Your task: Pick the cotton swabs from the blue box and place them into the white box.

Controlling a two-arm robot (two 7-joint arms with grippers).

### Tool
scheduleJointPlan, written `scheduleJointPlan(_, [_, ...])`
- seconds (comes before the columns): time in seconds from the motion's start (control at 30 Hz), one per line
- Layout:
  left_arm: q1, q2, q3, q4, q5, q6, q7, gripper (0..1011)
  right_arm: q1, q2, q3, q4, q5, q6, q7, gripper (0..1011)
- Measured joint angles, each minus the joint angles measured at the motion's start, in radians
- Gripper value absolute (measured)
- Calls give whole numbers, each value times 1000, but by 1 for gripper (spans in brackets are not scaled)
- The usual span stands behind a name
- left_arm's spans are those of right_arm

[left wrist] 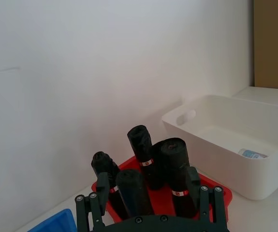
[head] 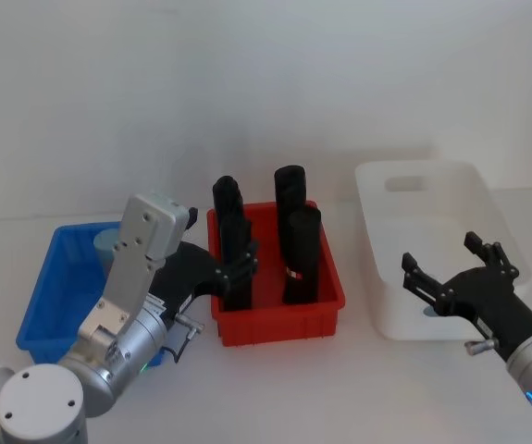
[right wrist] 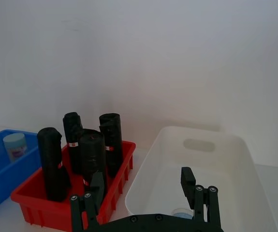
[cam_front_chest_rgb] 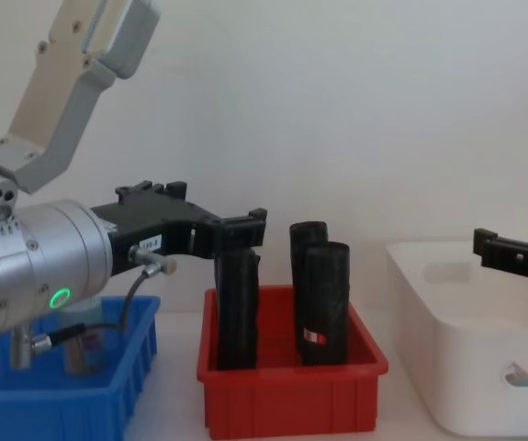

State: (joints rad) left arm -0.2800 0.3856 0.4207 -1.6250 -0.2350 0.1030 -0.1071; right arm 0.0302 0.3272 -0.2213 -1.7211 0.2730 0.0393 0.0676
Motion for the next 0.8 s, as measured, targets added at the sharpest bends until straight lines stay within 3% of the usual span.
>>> scheduleJointPlan(0.07, [17, -1, 13, -1, 13, -34, 37, 1004, -17, 4, -2, -18, 6, -2, -1, 1001])
scheduleJointPlan(0.33, [41, -4, 32, -2, 33, -84, 90, 1004, -43, 11, -5, -44, 15, -5, -1, 1001])
scheduleJointPlan(0.8, [43, -3, 34, -2, 35, -89, 96, 1004, -45, 10, -5, -46, 15, -6, -1, 1001])
